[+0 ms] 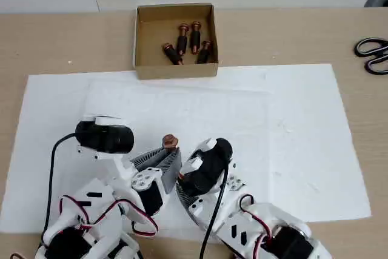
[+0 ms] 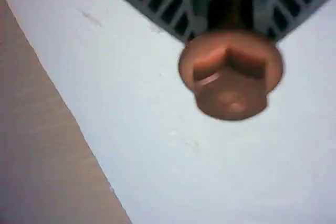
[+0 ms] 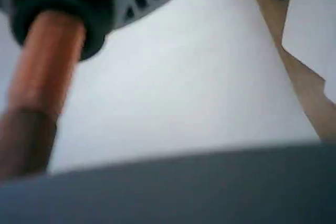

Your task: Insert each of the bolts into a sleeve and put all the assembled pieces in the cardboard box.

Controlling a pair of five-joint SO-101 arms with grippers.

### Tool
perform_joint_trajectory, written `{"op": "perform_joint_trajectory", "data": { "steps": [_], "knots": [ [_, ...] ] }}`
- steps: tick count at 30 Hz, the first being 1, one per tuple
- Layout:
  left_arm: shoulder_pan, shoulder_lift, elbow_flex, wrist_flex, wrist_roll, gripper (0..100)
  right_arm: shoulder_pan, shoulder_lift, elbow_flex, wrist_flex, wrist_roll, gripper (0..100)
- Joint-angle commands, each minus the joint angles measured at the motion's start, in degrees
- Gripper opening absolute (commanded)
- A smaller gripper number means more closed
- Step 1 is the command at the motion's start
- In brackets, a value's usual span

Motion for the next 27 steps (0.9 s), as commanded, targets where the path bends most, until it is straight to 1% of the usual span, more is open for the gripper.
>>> {"op": "perform_joint_trajectory", "data": {
  "steps": [1,3,5,7,10,14,19,27],
  "knots": [
    [0.18,-0.44,-0.31,-1.32,0.35,1,0.22,-0.40,-0.53,-1.98,-0.18,0.4],
    [0.35,-0.44,-0.48,-0.18,0.18,1,0.31,-0.40,-0.53,-1.98,-0.18,0.4],
    [1.93,-0.44,-0.57,1.93,-0.18,1,0.40,-0.40,-0.53,-1.98,-0.18,0.4],
    [3.96,-0.44,-0.57,4.22,-1.76,1,0.40,-0.40,-0.53,-1.98,-0.18,0.4],
    [5.01,-0.44,-0.57,6.33,-3.60,1,0.48,-0.40,-0.53,-2.07,-0.18,0.4],
    [5.19,-0.44,-0.22,6.59,-4.13,1,0.48,-0.40,-0.53,-2.07,-0.18,0.4],
    [5.19,-0.53,2.24,8.09,-9.67,1,0.48,-0.40,-0.53,-2.07,-0.18,0.4],
    [4.92,-0.44,2.59,6.51,-9.85,2,0.48,-0.40,-0.44,-2.07,-0.18,0.4]
  ]
}}
